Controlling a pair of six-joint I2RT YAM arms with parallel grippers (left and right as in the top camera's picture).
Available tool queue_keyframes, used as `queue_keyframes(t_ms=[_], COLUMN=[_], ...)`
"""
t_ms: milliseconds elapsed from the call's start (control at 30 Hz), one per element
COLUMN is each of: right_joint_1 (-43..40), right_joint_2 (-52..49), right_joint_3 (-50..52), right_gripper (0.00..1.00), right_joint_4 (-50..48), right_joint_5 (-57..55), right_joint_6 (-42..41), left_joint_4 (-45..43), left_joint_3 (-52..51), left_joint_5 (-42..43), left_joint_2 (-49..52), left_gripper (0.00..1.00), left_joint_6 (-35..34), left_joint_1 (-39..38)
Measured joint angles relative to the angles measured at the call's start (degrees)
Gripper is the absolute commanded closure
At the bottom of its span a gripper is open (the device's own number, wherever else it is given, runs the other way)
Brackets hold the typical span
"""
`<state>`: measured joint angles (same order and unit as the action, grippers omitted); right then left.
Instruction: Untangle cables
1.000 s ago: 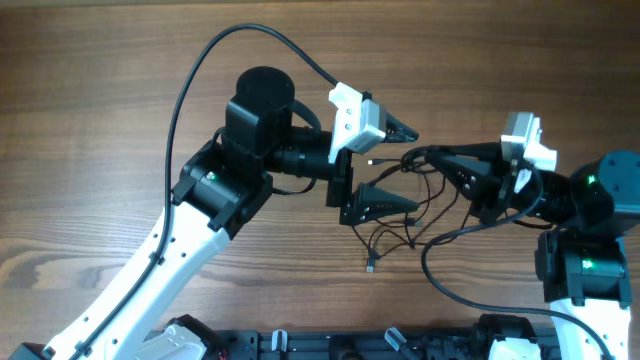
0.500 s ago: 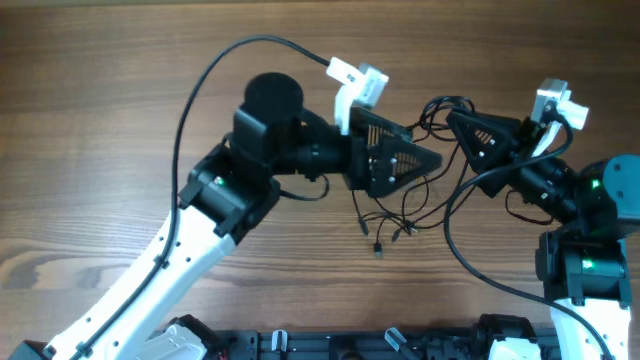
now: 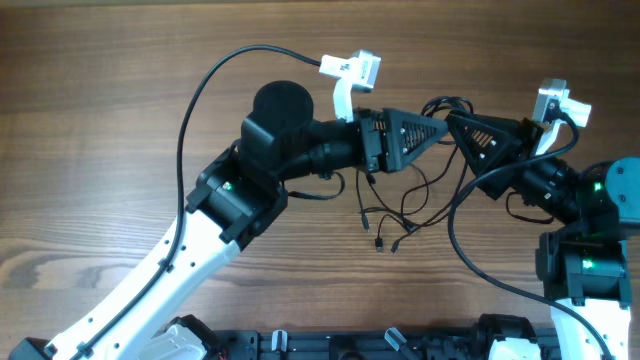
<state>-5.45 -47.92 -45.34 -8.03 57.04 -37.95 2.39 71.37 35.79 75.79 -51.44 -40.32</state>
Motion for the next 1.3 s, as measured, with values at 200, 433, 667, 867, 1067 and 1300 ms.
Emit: queue_keyframes(t_ms=[200, 433, 667, 867, 1067, 1300], right_joint_1=[0.00, 0.00, 0.00, -0.02, -0.33, -0.33], right_joint_2=[0.00, -0.90, -1.68, -1.68, -2.01, -1.95], right_joint_3=[0.00, 0.00, 0.00, 0.00, 0.00, -0.02], right_gripper=[0.96, 0.96, 0.96, 0.00, 0.00, 0.00], right_joint_4=[0.00, -0.22, -0.22, -0.04, -0.20, 5.79], right_joint_5=[0.63, 1.92, 2.75, 2.47, 2.36, -2.73], right_joint_6=[0.00, -0.44, -0.39, -0.02, 4.72, 17.31], left_joint_4=[-1.25, -1.33, -1.27, -0.44, 6.25, 11.04], left_joint_3=[0.00, 0.00, 0.00, 0.00, 0.04, 0.04], left_joint_5=[-0.42, -1.81, -3.65, -4.92, -5.97, -5.73], left_joint_2=[0.00, 0.00, 0.00, 0.00, -0.26, -0.81], left_gripper=[0.64, 0.77, 0.96, 0.96, 0.96, 0.96], left_joint_6=[-0.35, -0.57, 0.11, 7.56, 19.56, 28.28], left_joint_1=[-1.31, -1.31, -1.31, -1.31, 1.49, 4.50])
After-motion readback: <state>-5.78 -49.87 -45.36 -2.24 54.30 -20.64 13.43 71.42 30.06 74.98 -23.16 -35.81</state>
